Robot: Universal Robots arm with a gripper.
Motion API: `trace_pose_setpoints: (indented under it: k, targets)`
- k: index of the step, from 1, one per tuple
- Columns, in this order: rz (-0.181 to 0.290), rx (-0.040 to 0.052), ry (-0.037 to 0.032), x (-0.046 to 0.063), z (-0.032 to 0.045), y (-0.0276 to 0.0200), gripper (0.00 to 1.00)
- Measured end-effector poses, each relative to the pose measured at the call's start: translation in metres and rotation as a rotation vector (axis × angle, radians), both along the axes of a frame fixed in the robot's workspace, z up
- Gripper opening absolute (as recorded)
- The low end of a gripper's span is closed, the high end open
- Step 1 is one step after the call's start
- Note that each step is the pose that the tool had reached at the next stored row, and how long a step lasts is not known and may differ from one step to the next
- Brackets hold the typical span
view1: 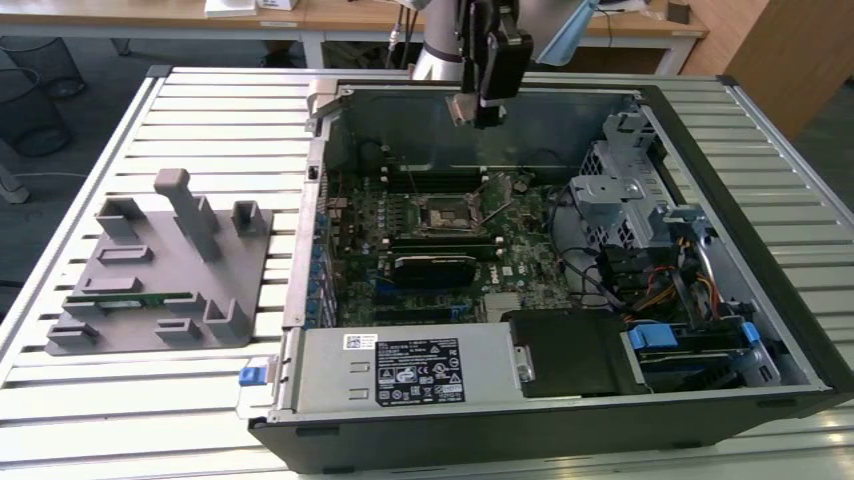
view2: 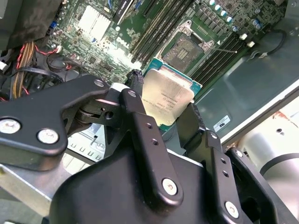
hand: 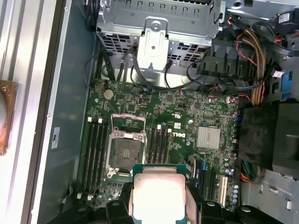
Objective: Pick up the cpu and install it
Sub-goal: 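Place the cpu into insertion slot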
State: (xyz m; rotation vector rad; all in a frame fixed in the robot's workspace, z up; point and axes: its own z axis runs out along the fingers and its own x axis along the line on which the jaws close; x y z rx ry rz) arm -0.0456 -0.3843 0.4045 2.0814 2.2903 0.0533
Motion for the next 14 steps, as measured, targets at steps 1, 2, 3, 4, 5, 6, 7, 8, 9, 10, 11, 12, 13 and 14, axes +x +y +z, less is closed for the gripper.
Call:
trace_pose_setpoints:
  k: [1, 2, 3, 4, 5, 6, 7, 8, 9, 10, 11, 12, 13, 14]
  targets:
    - [-0.005, 0.0, 0.0, 0.0, 0.0, 0.0, 0.53]
    - [-0.011, 0.0, 0.0, 0.0, 0.0, 0.0, 0.53]
    - [-0.016, 0.0, 0.0, 0.0, -0.0001, 0.0, 0.53]
    - [-0.023, 0.0001, 0.0, 0.0, -0.0001, 0.0, 0.53]
    - [-0.03, 0.0001, -0.0001, 0.0, -0.0002, 0.0, 0.53]
    - [-0.034, 0.0, 0.0, 0.0, -0.0001, 0.0, 0.53]
    - [-0.036, -0.0001, 0.0, 0.0, -0.0002, 0.0, 0.53]
    - [-0.037, -0.0002, 0.0, 0.0, -0.0002, 0.0, 0.53]
    - [-0.037, -0.0002, 0.0, 0.0, -0.0002, 0.0, 0.53]
    - [-0.037, -0.0003, 0.0, 0.0, -0.0002, 0.0001, 0.53]
    - [-0.037, -0.0004, 0.0, -0.0001, -0.0004, 0.0011, 0.53]
    - [-0.037, -0.0004, 0.0, -0.0001, -0.0008, 0.0028, 0.53]
    - [-0.037, -0.0003, 0.0, 0.0, -0.0013, 0.0045, 0.53]
    - [-0.037, -0.0002, 0.0, 0.0, -0.0019, 0.0061, 0.53]
